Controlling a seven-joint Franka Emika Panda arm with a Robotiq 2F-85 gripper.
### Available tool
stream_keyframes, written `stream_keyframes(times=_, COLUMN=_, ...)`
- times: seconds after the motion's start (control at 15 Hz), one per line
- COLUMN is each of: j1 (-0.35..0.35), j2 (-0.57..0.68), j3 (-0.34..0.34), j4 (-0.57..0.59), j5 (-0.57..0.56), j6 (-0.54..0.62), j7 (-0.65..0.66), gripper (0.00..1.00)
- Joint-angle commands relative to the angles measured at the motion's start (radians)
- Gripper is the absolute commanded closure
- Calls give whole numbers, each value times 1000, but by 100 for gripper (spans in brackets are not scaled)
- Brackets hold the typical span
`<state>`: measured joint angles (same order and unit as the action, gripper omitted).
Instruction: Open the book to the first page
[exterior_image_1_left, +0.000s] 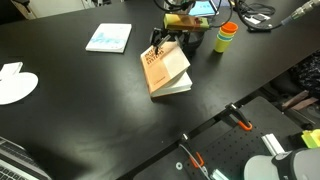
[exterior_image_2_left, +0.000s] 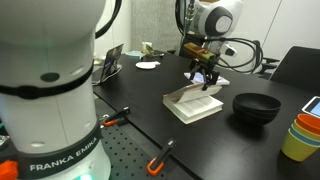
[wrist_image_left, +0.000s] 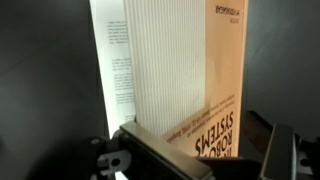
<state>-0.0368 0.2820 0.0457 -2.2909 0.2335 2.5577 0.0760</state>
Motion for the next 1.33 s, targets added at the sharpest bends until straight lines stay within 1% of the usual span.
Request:
stream_keyframes(times=0.0, j1=90, j2=-110, j3=-19, j4=-59, j5=-92, j6=11, j7=166, gripper=11)
stream_keyframes(times=0.07, j1=106, j2=-130, j3=-20, j4=-64, j5=-119, j6=11, j7=207, gripper=26)
stream_keyframes(times=0.13, j1=128, j2=-157, j3=-21, j4=-75, j5=-166, j6=14, j7=250, gripper=32)
stream_keyframes(times=0.2, j1=147, j2=-182, j3=-22, j4=-84, j5=-221, j6=19, j7=299, gripper=42)
stream_keyframes(times=0.33, j1=184, j2=-232, j3=-20, j4=-95, j5=-363, j6=17, j7=419, gripper=57)
stream_keyframes(times=0.53, j1=216, j2=-277, j3=3, j4=-91, j5=-605, j6=-7, j7=608, gripper=79)
stream_keyframes(times=0.6, j1=220, j2=-285, j3=21, j4=-89, j5=-653, j6=-19, j7=648, gripper=87)
stream_keyframes(times=0.73, j1=222, j2=-271, j3=51, j4=-82, j5=-706, j6=-35, j7=708, gripper=93)
stream_keyframes(times=0.8, j1=221, j2=-248, j3=61, j4=-77, j5=-705, j6=-46, j7=722, gripper=95)
stream_keyframes(times=0.87, j1=220, j2=-236, j3=68, j4=-76, j5=-712, j6=-51, j7=739, gripper=99)
stream_keyframes(times=0.93, j1=217, j2=-219, j3=72, j4=-75, j5=-700, j6=-54, j7=742, gripper=94)
stream_keyframes(times=1.0, j1=217, j2=-214, j3=74, j4=-75, j5=-698, j6=-50, j7=752, gripper=92)
stream_keyframes(times=1.07, j1=219, j2=-213, j3=77, j4=-77, j5=-682, j6=-46, j7=743, gripper=93)
stream_keyframes(times=1.13, j1=223, j2=-208, j3=79, j4=-80, j5=-683, j6=-47, j7=746, gripper=91)
stream_keyframes(times=1.27, j1=240, j2=-198, j3=93, j4=-85, j5=-661, j6=-45, j7=735, gripper=92)
